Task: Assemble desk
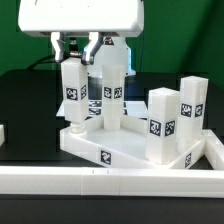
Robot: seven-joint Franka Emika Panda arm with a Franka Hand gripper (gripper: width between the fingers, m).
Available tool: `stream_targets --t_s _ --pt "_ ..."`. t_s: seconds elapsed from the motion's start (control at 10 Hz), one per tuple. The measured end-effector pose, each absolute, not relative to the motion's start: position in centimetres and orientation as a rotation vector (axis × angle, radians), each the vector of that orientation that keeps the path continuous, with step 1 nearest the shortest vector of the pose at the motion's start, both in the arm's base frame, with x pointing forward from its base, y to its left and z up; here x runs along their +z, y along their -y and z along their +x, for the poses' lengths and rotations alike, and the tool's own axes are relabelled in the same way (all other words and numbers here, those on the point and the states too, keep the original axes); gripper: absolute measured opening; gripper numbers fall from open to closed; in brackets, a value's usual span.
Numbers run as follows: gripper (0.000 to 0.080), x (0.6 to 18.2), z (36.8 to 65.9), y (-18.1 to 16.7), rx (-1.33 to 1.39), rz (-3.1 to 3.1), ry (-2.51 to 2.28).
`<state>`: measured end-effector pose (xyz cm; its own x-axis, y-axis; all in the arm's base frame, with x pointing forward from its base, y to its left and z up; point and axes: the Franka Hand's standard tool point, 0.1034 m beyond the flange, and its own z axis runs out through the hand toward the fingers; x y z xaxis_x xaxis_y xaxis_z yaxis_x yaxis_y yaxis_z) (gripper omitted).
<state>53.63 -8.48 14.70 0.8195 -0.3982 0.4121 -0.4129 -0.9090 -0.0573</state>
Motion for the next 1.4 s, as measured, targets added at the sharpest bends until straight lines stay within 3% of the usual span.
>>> stream_targets --t_s 0.9,1.4 --pt "0.0294 13.67 53.69 8.20 0.649 2.954 0.632" --pt "0.0294 13.64 53.69 8.36 0.782 2.880 0.588"
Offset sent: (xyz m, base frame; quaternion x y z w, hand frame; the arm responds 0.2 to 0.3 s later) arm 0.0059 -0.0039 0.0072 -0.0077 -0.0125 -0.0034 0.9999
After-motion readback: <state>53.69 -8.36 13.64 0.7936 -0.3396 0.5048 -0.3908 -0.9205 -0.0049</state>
